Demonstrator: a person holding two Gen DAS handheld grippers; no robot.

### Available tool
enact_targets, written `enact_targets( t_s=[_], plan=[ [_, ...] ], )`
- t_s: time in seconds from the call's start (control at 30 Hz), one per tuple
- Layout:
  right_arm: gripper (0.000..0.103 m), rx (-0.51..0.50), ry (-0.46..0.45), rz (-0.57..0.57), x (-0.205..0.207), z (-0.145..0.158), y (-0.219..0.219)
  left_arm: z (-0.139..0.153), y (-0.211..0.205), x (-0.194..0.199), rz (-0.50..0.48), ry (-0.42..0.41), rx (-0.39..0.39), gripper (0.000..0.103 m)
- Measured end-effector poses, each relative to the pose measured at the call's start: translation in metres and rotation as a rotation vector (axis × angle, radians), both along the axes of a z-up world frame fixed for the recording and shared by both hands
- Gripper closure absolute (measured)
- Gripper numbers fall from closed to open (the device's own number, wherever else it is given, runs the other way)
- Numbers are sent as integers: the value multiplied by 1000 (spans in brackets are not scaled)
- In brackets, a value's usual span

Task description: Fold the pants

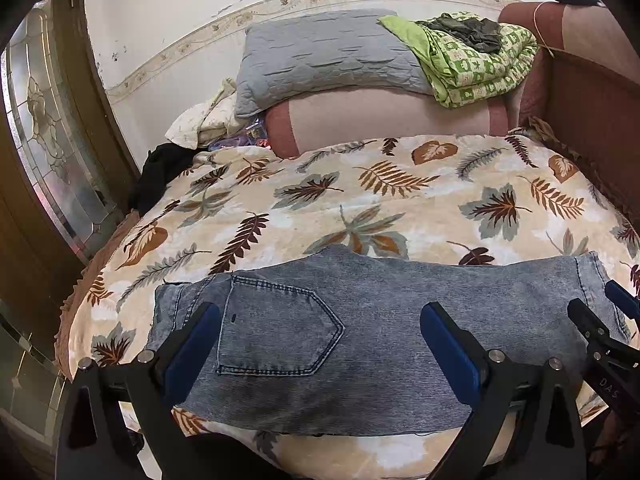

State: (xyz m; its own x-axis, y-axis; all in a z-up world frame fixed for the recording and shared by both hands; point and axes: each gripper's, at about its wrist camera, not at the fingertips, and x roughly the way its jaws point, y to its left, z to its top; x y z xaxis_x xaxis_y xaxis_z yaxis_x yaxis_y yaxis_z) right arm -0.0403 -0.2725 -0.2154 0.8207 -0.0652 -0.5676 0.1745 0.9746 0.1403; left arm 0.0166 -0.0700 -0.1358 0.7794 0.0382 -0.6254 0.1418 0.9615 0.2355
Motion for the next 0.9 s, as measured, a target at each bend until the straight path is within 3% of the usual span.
enact_targets(
  t_s=[0.9],
  plan=[
    [26,-25,18,21,3,-3,3,-10,-2,0,-17,31,15,3]
  ],
)
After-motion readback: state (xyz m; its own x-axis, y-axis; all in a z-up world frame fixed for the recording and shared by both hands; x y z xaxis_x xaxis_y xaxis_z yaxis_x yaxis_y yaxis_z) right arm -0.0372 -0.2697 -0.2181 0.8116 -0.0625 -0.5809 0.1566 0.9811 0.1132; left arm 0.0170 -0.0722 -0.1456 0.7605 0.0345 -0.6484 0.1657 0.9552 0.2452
